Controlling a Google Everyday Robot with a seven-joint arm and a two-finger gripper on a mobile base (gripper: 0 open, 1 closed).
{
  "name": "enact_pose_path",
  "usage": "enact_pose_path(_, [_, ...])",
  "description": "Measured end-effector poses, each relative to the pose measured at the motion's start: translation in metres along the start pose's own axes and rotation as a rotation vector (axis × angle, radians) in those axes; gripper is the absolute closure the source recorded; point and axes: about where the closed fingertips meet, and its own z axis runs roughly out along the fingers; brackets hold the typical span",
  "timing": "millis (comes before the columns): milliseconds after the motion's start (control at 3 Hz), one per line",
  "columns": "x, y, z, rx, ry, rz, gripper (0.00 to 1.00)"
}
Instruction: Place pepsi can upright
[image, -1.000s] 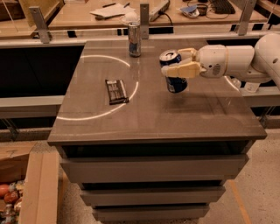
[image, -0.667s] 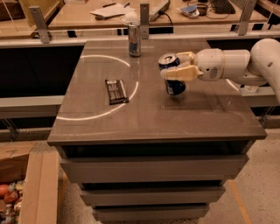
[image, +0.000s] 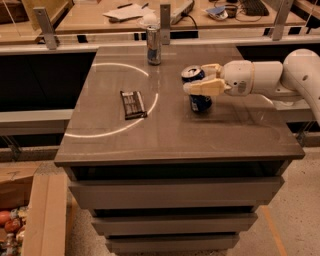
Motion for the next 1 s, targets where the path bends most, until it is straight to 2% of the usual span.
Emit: enact_pose_path(1000, [0.0069, -0.0016, -0.0102, 0.022, 0.018, 0.012, 0.04])
